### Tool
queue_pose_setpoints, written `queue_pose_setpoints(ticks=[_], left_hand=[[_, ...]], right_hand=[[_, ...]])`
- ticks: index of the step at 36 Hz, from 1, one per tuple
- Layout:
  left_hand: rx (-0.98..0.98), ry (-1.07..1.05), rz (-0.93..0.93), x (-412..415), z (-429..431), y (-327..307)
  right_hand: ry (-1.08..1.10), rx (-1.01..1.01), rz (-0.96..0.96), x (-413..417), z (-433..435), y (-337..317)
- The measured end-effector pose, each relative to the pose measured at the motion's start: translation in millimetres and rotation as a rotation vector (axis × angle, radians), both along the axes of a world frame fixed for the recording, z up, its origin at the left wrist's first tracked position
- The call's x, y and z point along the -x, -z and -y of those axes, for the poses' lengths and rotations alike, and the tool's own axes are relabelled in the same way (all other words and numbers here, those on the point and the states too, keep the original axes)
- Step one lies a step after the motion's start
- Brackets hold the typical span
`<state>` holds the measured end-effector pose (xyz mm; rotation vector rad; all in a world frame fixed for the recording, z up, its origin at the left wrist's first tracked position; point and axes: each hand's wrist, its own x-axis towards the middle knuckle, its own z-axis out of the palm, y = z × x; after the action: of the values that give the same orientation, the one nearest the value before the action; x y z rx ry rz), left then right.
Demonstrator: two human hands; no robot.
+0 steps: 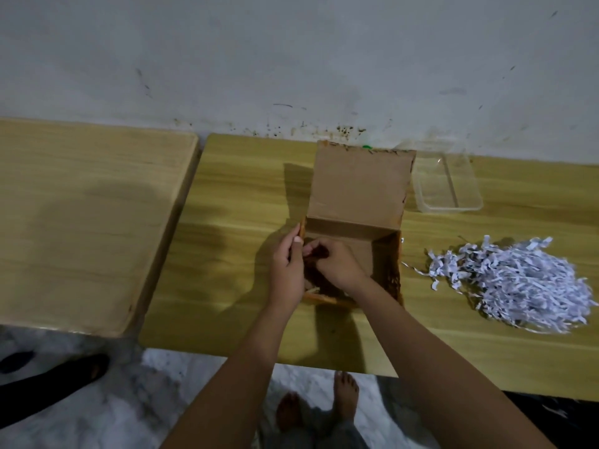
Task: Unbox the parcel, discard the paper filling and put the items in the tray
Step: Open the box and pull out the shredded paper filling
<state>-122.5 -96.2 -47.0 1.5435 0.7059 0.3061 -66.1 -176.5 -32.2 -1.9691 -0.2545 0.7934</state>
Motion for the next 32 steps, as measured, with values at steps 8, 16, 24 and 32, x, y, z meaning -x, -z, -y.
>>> queue_pose_setpoints(ticks=[8, 16, 24, 32], left_hand=[[-0.024, -0.002, 0.012, 0.2, -1.2, 3.5], [0.004, 0.007, 0.016, 1.6, -1.9, 5.4], [0.003, 0.008, 0.034, 2.2, -2.2, 8.0], [0.006, 0.014, 0.033, 1.5, -2.0, 9.2]], right_hand=[[0.123, -0.063, -0.014, -13.1, 29.2, 1.1], [-0.043, 0.086, 0.09, -11.9, 33.5, 5.6], [-0.159, 0.105, 0.157, -4.1, 14.1, 10.5], [-0.174, 0.121, 0.261, -5.0, 1.6, 19.9]])
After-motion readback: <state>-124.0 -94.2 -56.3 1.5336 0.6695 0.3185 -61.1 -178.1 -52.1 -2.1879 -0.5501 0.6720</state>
